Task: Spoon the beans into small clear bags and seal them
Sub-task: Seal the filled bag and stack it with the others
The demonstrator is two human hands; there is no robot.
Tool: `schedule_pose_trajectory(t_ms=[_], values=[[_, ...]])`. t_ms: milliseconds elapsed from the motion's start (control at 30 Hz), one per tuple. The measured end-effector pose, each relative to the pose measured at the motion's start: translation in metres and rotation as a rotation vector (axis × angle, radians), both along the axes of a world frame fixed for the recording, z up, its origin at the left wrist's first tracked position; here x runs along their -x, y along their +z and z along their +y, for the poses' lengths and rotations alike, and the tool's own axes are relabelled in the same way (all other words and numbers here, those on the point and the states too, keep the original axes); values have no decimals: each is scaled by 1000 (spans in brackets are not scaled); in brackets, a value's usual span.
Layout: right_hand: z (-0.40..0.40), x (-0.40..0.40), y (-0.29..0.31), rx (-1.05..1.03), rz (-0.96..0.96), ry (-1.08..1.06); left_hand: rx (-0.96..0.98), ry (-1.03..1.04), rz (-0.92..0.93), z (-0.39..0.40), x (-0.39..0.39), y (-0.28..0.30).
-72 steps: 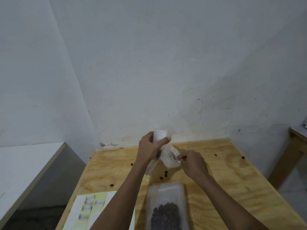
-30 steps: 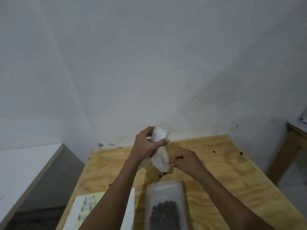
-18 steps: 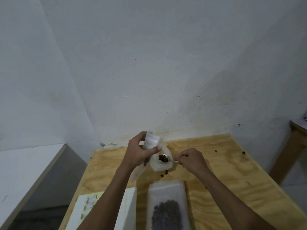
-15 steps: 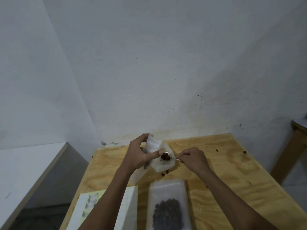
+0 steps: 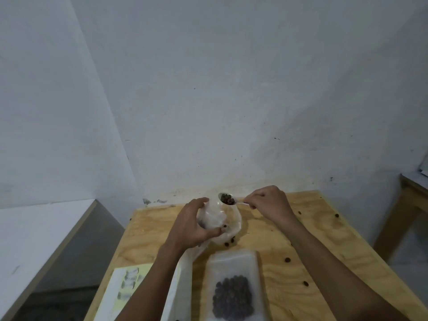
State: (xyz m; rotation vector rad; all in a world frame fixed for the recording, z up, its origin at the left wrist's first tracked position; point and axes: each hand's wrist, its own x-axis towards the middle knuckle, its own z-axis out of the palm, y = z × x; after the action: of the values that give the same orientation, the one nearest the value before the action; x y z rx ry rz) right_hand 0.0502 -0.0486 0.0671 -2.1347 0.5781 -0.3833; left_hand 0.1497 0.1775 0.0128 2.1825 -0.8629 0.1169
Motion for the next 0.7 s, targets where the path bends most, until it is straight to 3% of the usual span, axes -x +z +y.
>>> schedule_pose_trajectory(t_ms=[133, 300, 467, 700], values=[[20, 5, 18, 132, 25, 64, 24, 13, 13, -1, -1, 0], [48, 13, 29, 464, 97, 185, 23, 23, 34, -4, 1, 1], [44, 16, 26, 569, -18, 18, 151, 64, 140, 6, 1, 5], [46, 14, -24, 680, 286, 60, 283, 81, 339, 17, 2, 11]])
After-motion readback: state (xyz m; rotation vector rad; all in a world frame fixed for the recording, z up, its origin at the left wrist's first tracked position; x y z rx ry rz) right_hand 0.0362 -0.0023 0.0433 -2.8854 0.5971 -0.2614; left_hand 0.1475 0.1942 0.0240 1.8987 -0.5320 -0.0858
